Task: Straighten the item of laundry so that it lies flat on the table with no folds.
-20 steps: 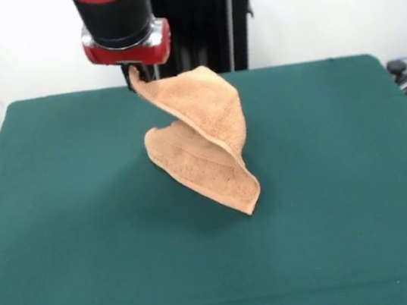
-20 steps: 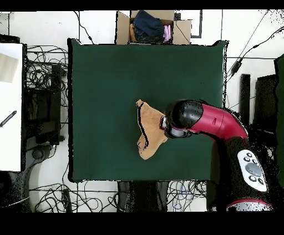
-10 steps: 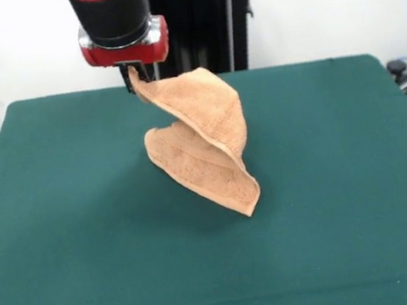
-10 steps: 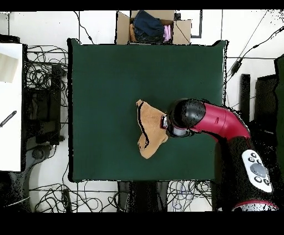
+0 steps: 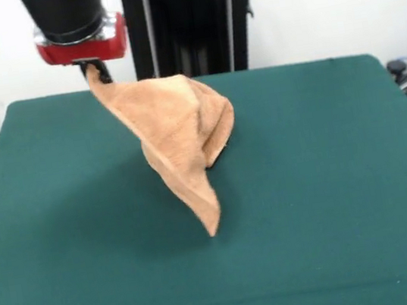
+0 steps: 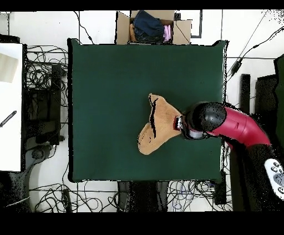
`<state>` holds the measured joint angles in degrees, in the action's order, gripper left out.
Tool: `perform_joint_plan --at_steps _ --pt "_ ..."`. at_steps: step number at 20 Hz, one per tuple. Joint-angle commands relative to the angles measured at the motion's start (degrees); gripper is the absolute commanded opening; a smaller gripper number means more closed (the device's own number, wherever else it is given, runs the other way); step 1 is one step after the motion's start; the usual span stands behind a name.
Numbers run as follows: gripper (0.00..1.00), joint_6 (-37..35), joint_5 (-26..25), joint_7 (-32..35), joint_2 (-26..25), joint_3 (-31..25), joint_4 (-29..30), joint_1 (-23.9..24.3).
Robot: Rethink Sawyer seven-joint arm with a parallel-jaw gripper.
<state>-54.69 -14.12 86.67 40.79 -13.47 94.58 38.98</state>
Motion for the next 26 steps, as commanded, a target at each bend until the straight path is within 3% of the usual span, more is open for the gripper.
perform_joint_plan --at_steps 1,7,18,21,26 --pt "0.00 -7.06 -4.68 -16.31 -0.13 -6.26 -0.97 2.93" --pt "0.00 -9.79 -5.59 -18.34 -2.13 -7.64 -3.97 4.96" --pt "0.00 -9.19 -6.57 -21.73 -2.22 -8.36 -4.06 7.88" --pt "0.00 -7.98 -6.33 -21.18 -0.88 -8.62 -1.77 8.87" --pt "0.00 -6.81 -3.91 -21.71 5.92 -8.76 6.20 12.14"
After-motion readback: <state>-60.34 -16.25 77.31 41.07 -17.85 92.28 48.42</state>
